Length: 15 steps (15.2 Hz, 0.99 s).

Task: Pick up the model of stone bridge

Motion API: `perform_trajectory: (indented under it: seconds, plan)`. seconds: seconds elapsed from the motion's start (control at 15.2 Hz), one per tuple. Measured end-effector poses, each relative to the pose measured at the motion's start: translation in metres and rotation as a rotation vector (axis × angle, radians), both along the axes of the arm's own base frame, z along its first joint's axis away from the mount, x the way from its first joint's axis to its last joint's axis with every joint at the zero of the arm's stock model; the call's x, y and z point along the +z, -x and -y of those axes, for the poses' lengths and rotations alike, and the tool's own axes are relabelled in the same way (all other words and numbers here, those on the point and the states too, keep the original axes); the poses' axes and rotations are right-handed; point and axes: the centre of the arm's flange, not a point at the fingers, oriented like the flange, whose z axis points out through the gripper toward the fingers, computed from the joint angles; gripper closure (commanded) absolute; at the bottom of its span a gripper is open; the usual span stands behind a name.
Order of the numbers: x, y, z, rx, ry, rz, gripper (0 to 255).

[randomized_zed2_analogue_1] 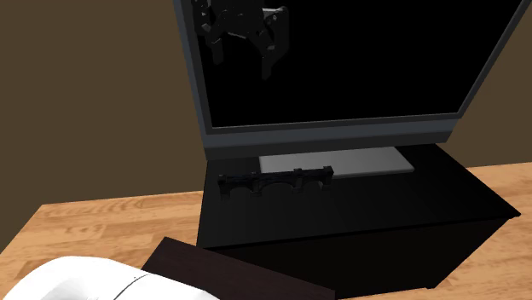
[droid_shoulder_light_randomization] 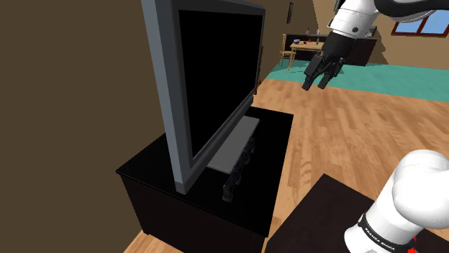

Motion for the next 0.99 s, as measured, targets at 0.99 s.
perform_trajectory:
  seconds: [0.99]
  plan:
    - [-0.141,-0.099,-0.034,-0.303,0.001,-0.057,0]
